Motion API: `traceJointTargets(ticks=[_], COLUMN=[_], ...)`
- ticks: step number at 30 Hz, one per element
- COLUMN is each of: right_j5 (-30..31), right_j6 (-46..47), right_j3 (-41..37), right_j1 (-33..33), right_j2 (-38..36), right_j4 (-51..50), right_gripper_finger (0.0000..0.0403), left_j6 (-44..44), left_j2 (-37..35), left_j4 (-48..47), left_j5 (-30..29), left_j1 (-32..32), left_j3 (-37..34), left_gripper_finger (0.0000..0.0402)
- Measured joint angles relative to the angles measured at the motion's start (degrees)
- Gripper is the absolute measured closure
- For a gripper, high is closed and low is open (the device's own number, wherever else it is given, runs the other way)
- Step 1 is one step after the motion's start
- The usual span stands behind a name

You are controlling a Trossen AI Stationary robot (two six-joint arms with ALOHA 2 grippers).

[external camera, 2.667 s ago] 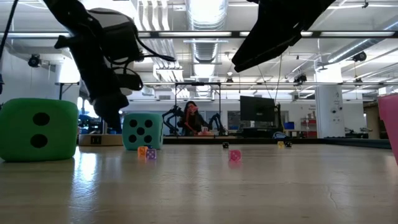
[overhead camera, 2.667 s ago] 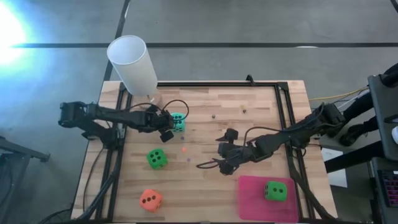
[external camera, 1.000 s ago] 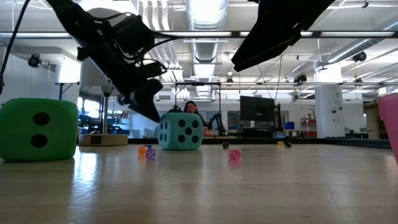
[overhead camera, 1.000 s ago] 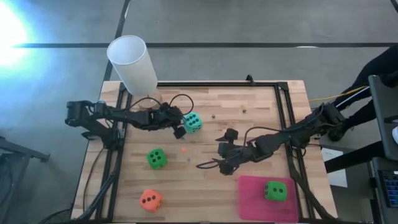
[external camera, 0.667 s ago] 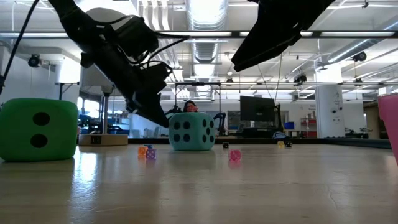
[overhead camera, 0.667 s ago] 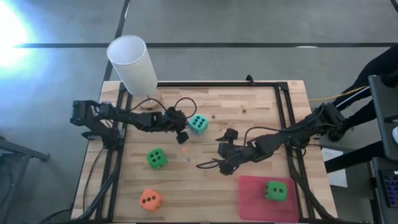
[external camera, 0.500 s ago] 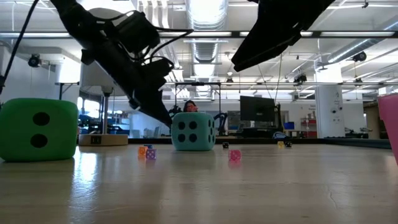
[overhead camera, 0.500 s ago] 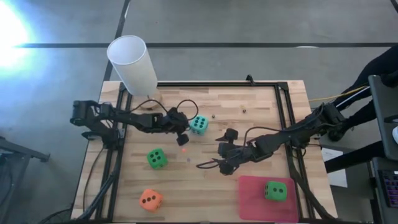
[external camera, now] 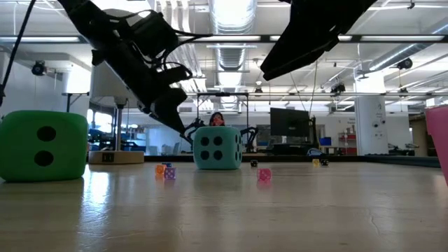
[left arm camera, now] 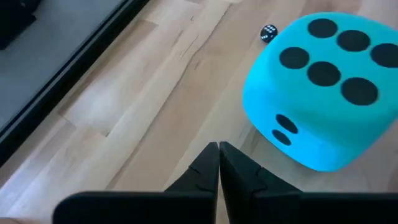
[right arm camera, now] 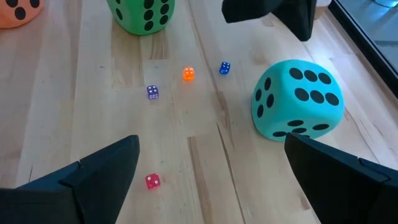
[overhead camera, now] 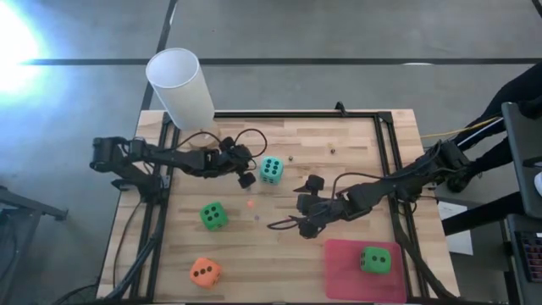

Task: Pick & Place Dice
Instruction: Put the large blue die into the bin

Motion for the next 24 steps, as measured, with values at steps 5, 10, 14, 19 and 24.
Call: traceJointTargets(ticks=[5,10,14,19,24], right_j5=[0.0,0.0,0.0,0.0,0.0], right_j6=[0.0,0.0,0.0,0.0,-0.6], right_j3=[0.0,0.0,0.0,0.0,0.0], right_j1=[0.0,0.0,0.0,0.0,0.0], right_j2=[0.0,0.0,0.0,0.0,0.0], right_j4=[0.0,0.1,0.3,0.9,1.3], right_gripper_finger=[0.0003,0.0003,0.0003,0.0003,0.0003], left_j6=[0.0,0.0,0.0,0.0,0.2], left_j2=[1.6,3.6,5.0,8.2,11.5], left_j4=[0.9,4.5,6.5,10.7,12.5], left_j5=[0.0,0.1,2.2,6.8,9.1], left_j1=[0.5,0.5,0.5,0.1,-0.9], left_j3=[-0.1,-0.1,-0.1,-0.1,1.4], left_gripper_finger=[0.0382,0.0382,0.0382,0.0382,0.0382])
